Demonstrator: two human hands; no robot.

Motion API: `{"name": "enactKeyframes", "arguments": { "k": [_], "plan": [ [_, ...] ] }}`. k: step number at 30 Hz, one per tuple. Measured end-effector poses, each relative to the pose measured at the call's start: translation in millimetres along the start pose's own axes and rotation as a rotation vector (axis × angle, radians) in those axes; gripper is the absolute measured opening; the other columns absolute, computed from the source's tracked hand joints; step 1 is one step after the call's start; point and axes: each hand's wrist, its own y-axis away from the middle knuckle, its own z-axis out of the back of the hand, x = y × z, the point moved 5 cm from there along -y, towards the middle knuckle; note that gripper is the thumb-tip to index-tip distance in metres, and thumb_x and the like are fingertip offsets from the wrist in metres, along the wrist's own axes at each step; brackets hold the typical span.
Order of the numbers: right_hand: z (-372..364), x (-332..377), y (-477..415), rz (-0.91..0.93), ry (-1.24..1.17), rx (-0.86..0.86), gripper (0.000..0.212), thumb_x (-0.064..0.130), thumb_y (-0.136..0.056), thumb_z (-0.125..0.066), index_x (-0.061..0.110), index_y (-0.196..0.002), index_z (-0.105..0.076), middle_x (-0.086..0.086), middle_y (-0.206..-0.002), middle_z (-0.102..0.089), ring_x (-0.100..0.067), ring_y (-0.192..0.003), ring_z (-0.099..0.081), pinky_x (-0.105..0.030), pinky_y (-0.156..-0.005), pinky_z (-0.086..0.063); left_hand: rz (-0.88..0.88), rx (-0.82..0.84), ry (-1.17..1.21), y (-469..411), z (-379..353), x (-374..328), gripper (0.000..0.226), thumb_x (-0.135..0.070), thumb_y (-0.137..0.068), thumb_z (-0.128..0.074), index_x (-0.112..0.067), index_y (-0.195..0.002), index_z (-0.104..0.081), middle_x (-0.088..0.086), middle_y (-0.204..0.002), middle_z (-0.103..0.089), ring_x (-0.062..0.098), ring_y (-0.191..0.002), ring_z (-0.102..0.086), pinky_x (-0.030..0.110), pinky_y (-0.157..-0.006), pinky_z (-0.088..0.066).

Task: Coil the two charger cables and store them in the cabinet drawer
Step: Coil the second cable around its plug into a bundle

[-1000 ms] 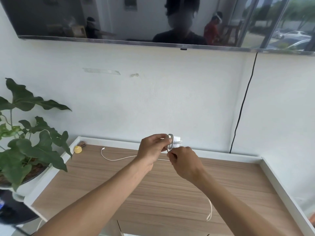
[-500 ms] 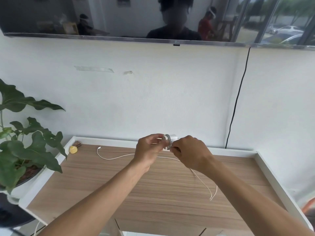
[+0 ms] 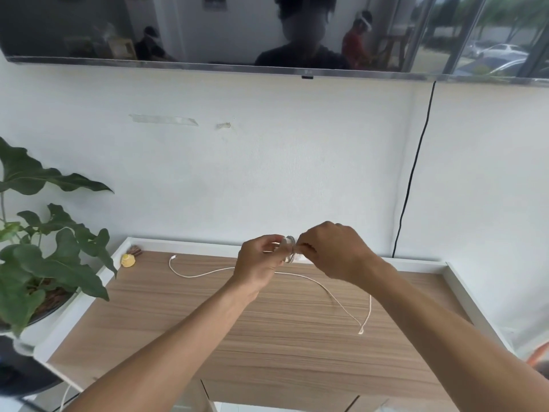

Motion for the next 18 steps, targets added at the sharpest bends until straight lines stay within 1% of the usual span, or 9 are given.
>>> {"name": "enactKeyframes", "arguments": {
  "k": [3,5,6,8,11,14,15,16,18],
  "plan": [
    [11,-8,-4,0.003,-0.039,-0.030,0.025,0.037,-0.098,-0.044,0.030,-0.099,-0.068,0.005,-0.097,-0.070,-0.023,-0.087,-0.062,-0.033,-0.072,-0.047,0.050,0.064,0.045,-1,5,2,0.006,-0.008,-0.081,-0.076,-0.013,-0.084,-0.074,0.004,-0.073,-0.066,0.019,-0.069,-0.058,0.031,-0.072,-0.052],
    [16,-10,-6,0.010,-0.102,-0.064,0.021,0.036,-0.097,-0.049,0.032,-0.099,-0.069,0.010,-0.094,-0.071,-0.016,-0.084,-0.061,-0.029,-0.069,-0.044,0.109,0.119,0.095,1,5,6,0.007,-0.006,-0.082,-0.074,-0.013,-0.083,-0.074,0.012,-0.078,-0.067,0.023,-0.074,-0.059,0.034,-0.073,-0.053],
    [16,-11,-7,0.012,-0.148,-0.068,0.019,0.036,-0.096,-0.051,0.033,-0.097,-0.070,0.013,-0.091,-0.070,-0.013,-0.080,-0.059,-0.029,-0.069,-0.044,0.142,0.146,0.117,3,5,8,0.007,-0.005,-0.083,-0.073,-0.012,-0.083,-0.073,0.016,-0.083,-0.067,0.025,-0.077,-0.059,0.036,-0.075,-0.053],
    [13,-13,-8,0.006,-0.265,-0.063,0.016,0.034,-0.094,-0.055,0.033,-0.093,-0.071,0.017,-0.080,-0.067,-0.006,-0.073,-0.057,-0.028,-0.070,-0.047,0.192,0.222,0.156,6,4,8,0.006,-0.004,-0.087,-0.068,-0.009,-0.088,-0.072,0.019,-0.091,-0.065,0.025,-0.080,-0.059,0.034,-0.075,-0.057],
    [11,-18,-10,-0.007,-0.499,-0.095,0.013,0.028,-0.093,-0.061,0.028,-0.086,-0.073,0.019,-0.068,-0.065,0.000,-0.065,-0.057,-0.022,-0.065,-0.045,0.217,0.345,0.269,12,4,1,0.014,-0.005,-0.090,-0.060,-0.002,-0.102,-0.069,0.013,-0.091,-0.068,0.019,-0.077,-0.064,0.027,-0.069,-0.059],
    [11,-19,-6,-0.002,-0.718,-0.164,0.014,0.021,-0.092,-0.063,0.018,-0.086,-0.075,0.024,-0.063,-0.064,0.002,-0.061,-0.058,-0.009,-0.059,-0.039,0.196,0.365,0.327,13,7,-10,0.016,-0.005,-0.090,-0.058,-0.001,-0.103,-0.068,0.009,-0.084,-0.071,0.017,-0.075,-0.065,0.027,-0.069,-0.059],
    [10,-18,-4,0.004,-0.763,-0.189,0.014,0.021,-0.092,-0.063,0.018,-0.085,-0.074,0.024,-0.066,-0.065,0.002,-0.062,-0.059,-0.009,-0.060,-0.040,0.186,0.362,0.336,13,8,-13,0.016,-0.005,-0.090,-0.058,0.000,-0.103,-0.067,0.009,-0.086,-0.070,0.018,-0.075,-0.065,0.028,-0.069,-0.059],
    [7,-18,-3,0.007,-0.788,-0.221,0.013,0.023,-0.092,-0.063,0.021,-0.085,-0.074,0.022,-0.070,-0.067,-0.002,-0.064,-0.059,-0.012,-0.061,-0.042,0.179,0.355,0.343,13,9,-15,0.017,-0.004,-0.090,-0.058,0.000,-0.103,-0.067,0.011,-0.088,-0.070,0.019,-0.077,-0.066,0.028,-0.068,-0.059],
    [4,-19,-1,-0.009,-0.815,-0.298,0.012,0.024,-0.091,-0.064,0.024,-0.085,-0.074,0.018,-0.072,-0.067,-0.014,-0.062,-0.054,-0.017,-0.060,-0.042,0.166,0.341,0.347,13,11,-18,0.017,-0.004,-0.090,-0.058,0.001,-0.103,-0.067,0.015,-0.093,-0.069,0.022,-0.080,-0.065,0.027,-0.067,-0.058]
  ]
}}
